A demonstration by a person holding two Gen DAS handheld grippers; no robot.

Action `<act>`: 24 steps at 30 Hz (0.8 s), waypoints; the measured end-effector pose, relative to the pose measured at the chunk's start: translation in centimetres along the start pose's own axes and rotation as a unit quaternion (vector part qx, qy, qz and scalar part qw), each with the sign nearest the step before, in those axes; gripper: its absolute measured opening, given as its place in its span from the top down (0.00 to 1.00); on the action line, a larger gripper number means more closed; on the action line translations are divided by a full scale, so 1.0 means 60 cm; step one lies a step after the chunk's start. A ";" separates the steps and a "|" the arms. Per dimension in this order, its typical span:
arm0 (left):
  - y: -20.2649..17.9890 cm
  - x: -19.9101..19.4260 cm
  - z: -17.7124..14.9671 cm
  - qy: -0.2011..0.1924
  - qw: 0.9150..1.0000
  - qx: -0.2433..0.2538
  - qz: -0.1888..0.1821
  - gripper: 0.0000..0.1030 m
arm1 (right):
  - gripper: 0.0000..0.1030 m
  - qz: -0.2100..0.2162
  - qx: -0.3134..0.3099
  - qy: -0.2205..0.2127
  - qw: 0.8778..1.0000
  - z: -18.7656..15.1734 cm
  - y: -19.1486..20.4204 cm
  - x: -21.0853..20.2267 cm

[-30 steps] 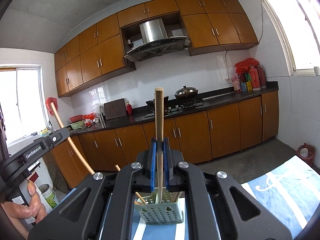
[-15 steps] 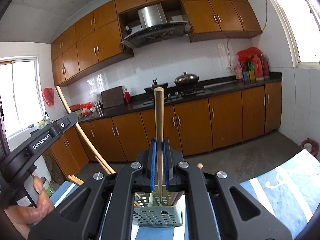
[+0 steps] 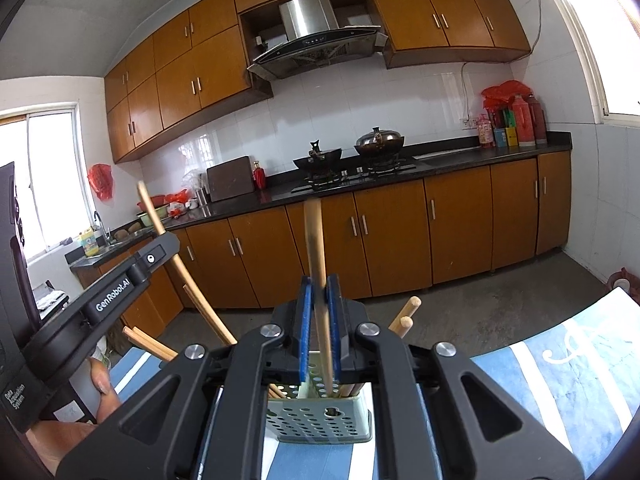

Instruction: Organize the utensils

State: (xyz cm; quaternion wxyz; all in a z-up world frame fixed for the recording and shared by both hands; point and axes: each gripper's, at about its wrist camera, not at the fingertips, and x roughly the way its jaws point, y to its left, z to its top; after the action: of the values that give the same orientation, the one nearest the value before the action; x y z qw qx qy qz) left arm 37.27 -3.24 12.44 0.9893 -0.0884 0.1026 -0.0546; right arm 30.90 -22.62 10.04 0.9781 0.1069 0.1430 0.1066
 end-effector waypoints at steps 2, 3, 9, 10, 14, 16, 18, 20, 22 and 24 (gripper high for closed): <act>0.002 -0.003 0.004 -0.001 1.000 -0.002 0.000 0.84 | 0.75 -0.001 0.001 -0.004 1.000 0.003 0.000 -0.003; 0.003 -0.005 0.005 -0.002 1.000 -0.003 0.001 0.83 | 0.74 -0.002 0.001 -0.006 1.000 0.003 0.001 -0.004; 0.010 -0.031 0.015 -0.006 1.000 -0.009 -0.003 0.78 | 0.74 -0.005 -0.004 -0.018 1.000 0.014 0.004 -0.028; 0.012 -0.038 0.018 -0.007 1.000 -0.010 -0.004 0.77 | 0.74 -0.005 -0.005 -0.022 1.000 0.017 0.005 -0.036; 0.025 -0.077 0.026 -0.011 1.000 -0.012 -0.005 0.70 | 0.68 -0.012 -0.010 -0.033 0.999 0.022 0.004 -0.069; 0.036 -0.100 0.026 -0.012 1.000 -0.013 -0.005 0.67 | 0.64 -0.015 -0.009 -0.035 0.999 0.020 0.000 -0.086; 0.049 -0.120 0.025 -0.009 1.000 -0.014 -0.002 0.64 | 0.60 -0.019 -0.009 -0.035 0.999 0.016 -0.004 -0.102; 0.064 -0.144 0.020 -0.003 1.000 -0.015 0.002 0.63 | 0.55 -0.023 -0.008 -0.034 0.999 0.011 -0.007 -0.121; 0.077 -0.169 0.013 0.004 1.000 -0.013 0.006 0.60 | 0.52 -0.026 -0.009 -0.032 0.999 0.006 -0.008 -0.137; 0.090 -0.199 0.004 0.010 1.000 -0.005 0.010 0.55 | 0.44 -0.031 -0.014 -0.032 0.999 -0.004 -0.007 -0.159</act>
State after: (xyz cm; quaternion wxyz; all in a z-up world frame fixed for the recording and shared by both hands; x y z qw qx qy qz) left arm 26.21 3.56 13.97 0.9883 -0.0917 0.1133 -0.0454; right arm 21.95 -25.29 12.18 0.9865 0.0922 0.1132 0.0747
